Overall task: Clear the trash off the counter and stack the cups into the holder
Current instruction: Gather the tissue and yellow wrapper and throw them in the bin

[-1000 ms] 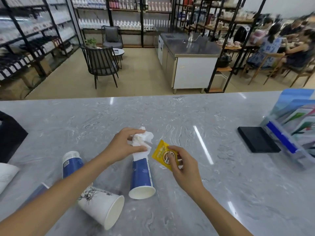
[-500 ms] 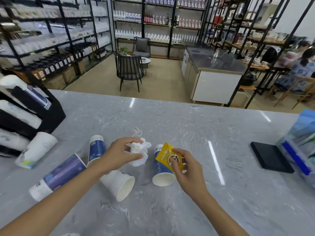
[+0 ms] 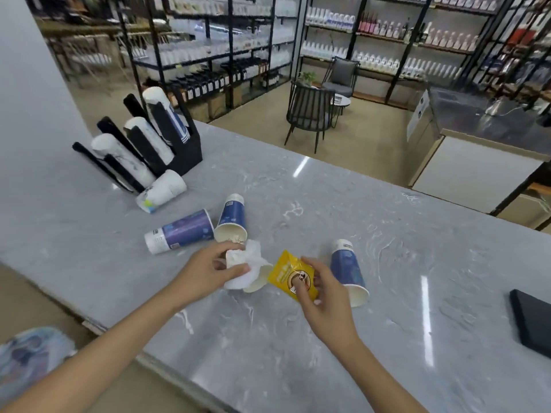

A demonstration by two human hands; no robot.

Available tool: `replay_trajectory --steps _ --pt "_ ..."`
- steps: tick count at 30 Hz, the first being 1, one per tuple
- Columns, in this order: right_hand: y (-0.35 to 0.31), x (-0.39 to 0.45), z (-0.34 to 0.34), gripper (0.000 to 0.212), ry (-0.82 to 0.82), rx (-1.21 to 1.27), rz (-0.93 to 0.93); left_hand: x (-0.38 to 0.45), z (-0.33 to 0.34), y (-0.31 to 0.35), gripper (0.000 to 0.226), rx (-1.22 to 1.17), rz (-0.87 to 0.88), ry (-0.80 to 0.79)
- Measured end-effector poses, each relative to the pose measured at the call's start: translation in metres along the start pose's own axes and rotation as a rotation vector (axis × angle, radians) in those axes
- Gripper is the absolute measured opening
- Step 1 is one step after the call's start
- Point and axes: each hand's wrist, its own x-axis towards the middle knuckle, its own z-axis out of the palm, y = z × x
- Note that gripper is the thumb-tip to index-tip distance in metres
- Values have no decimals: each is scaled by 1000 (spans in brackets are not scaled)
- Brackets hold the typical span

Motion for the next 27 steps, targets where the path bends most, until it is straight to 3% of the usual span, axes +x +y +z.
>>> replay_trajectory --steps 12,18,22,27 --pt "-33 -15 92 36 -305 97 -50 -112 -69 -55 26 -54 -118 232" --pt "-71 -26 163 37 -413 105 -108 -166 -119 -82 22 -38 -151 340" --pt "-97 -38 215 36 -493 119 -131 -207 -158 -104 37 -28 -197 438" --pt "-126 -54 286 36 -589 134 -140 -252 -210 -138 25 -14 -251 542"
